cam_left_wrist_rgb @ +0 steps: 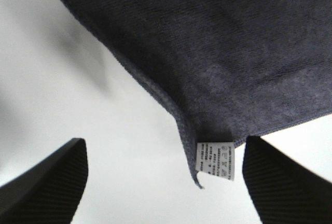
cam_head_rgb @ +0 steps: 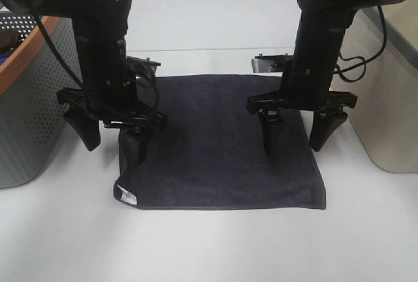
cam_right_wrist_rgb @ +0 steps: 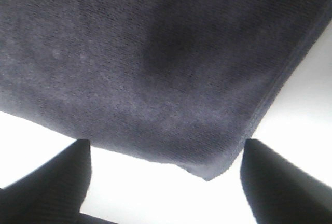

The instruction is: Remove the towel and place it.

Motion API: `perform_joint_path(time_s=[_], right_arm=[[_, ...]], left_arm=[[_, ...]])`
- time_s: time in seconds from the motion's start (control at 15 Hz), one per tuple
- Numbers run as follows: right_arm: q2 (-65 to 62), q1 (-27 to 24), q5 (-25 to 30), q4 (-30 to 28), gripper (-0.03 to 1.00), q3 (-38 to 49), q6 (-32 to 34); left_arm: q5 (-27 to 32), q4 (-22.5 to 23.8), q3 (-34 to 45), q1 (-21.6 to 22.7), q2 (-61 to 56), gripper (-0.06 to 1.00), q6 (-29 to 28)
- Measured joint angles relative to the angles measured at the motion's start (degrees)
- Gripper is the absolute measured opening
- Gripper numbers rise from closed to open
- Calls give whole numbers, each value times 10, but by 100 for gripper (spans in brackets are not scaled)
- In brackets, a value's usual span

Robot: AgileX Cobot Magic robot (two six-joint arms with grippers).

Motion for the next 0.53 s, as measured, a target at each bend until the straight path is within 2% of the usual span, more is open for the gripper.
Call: perform_joint_path(time_s=[0.33, 0.53], right_arm=[[-121, 0, 0, 5, 75, 0, 1], [-228, 0, 1, 5, 75, 0, -6]], left_arm=[[1, 12, -1, 0, -84, 78, 13], [1, 57, -1, 0, -170, 78, 14]])
